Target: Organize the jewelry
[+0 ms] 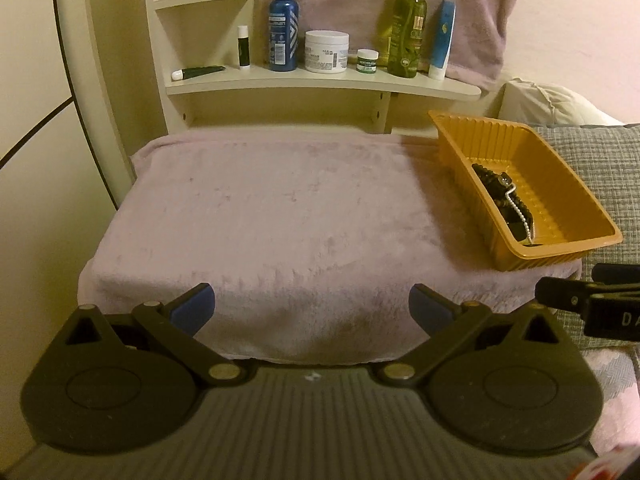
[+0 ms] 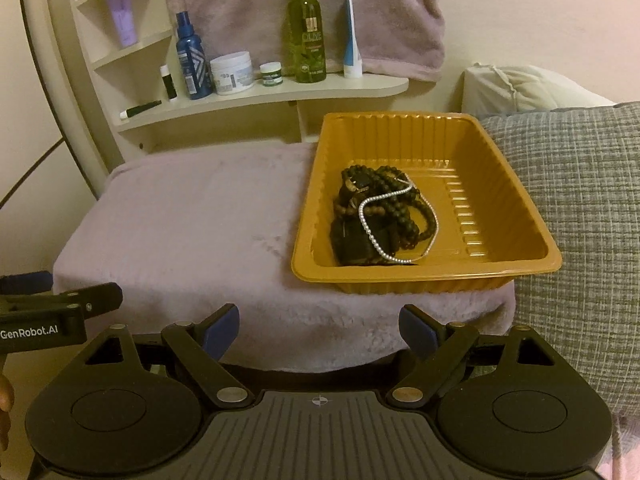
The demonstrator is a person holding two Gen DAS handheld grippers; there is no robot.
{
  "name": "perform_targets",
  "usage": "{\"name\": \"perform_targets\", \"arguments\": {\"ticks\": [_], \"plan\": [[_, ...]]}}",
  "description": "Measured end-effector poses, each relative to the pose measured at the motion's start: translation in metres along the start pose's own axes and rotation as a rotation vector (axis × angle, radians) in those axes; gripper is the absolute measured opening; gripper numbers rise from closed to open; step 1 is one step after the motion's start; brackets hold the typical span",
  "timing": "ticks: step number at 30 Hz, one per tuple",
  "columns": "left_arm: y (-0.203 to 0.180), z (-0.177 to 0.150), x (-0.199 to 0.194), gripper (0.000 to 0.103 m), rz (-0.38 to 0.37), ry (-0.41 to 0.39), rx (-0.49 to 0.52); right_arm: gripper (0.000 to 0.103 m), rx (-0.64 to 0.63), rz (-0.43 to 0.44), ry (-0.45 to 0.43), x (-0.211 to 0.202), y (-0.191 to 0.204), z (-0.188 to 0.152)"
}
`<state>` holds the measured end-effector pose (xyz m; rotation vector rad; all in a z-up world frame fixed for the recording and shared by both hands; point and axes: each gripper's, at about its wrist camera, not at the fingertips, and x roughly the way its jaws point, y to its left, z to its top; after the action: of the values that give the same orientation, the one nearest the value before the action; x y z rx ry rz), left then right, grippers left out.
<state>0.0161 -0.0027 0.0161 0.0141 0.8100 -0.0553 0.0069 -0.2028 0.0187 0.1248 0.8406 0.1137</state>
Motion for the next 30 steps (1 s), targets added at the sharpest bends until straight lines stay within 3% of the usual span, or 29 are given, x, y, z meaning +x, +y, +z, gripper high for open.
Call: {"name": "perform_targets", "arguments": {"ticks": [30], "plan": [[-0.0035, 0.0001, -0.003, 0.103, -0.022, -0.012, 0.011, 0.087, 0.023, -0.006, -0.017, 0.0005, -0.0017, -0.0007]]}}
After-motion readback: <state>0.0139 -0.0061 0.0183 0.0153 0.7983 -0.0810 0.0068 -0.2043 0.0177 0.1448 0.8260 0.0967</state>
